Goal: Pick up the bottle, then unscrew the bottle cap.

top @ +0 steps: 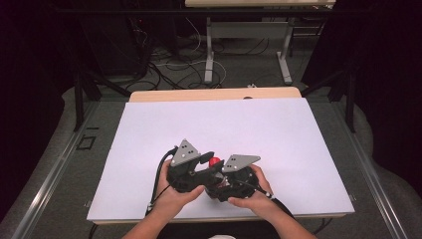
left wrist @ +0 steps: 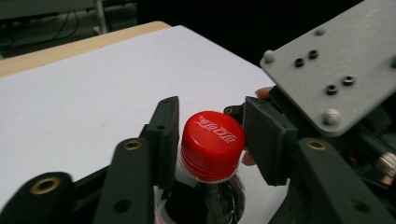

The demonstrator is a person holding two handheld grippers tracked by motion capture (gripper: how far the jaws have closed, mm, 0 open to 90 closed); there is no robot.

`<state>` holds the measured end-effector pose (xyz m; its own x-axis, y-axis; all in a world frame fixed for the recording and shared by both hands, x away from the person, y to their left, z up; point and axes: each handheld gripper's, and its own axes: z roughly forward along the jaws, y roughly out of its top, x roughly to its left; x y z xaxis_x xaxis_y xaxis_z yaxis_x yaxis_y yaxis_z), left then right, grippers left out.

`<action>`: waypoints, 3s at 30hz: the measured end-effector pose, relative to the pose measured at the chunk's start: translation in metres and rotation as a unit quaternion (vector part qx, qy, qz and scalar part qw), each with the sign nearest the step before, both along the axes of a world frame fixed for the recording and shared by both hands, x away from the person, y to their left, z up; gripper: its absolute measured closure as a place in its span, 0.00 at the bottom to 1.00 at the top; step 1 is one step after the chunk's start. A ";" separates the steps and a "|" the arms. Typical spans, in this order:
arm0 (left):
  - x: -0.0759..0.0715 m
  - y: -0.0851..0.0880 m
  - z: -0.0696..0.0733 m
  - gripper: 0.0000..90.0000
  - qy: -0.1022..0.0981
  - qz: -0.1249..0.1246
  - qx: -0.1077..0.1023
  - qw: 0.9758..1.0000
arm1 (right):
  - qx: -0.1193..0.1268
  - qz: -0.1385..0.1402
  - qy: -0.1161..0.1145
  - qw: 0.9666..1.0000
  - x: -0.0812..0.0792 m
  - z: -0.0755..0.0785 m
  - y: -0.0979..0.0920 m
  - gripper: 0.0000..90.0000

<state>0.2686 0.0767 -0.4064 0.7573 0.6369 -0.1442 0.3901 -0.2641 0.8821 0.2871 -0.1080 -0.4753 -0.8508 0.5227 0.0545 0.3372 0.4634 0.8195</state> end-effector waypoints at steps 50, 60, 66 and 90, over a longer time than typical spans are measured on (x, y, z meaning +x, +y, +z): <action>0.030 0.028 -0.002 0.67 0.007 -0.204 -0.041 0.978 | 0.003 0.051 -0.004 0.999 -0.008 0.007 0.004 0.33; 0.013 0.011 -0.003 0.68 -0.024 -0.088 -0.016 0.996 | 0.003 0.017 0.000 1.000 -0.004 0.004 0.002 0.33; 0.005 -0.005 -0.002 0.68 -0.024 -0.012 -0.003 1.000 | -0.002 -0.005 -0.007 1.000 -0.001 0.003 -0.001 0.33; 0.025 0.023 0.001 0.68 0.008 -0.171 -0.009 0.985 | 0.005 0.044 -0.003 0.999 -0.008 0.004 0.005 0.33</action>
